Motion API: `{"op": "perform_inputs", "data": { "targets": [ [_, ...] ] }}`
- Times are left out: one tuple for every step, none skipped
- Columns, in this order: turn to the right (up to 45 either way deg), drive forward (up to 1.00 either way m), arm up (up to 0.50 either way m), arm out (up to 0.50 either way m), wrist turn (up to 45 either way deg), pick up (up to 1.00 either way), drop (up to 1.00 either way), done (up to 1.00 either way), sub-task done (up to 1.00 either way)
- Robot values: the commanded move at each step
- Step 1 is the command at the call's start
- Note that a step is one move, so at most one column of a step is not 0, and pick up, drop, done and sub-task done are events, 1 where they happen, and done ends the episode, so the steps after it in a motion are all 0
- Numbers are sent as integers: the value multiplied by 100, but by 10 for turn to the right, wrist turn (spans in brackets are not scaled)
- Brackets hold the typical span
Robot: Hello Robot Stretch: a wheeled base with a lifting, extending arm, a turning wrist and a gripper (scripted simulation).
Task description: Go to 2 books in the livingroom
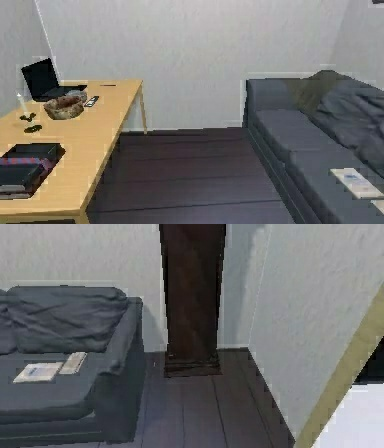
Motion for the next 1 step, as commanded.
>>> {"op": "perform_inputs", "data": {
  "targets": [
    [450,0,0,0,0,0,0,0,0]
  ]
}}
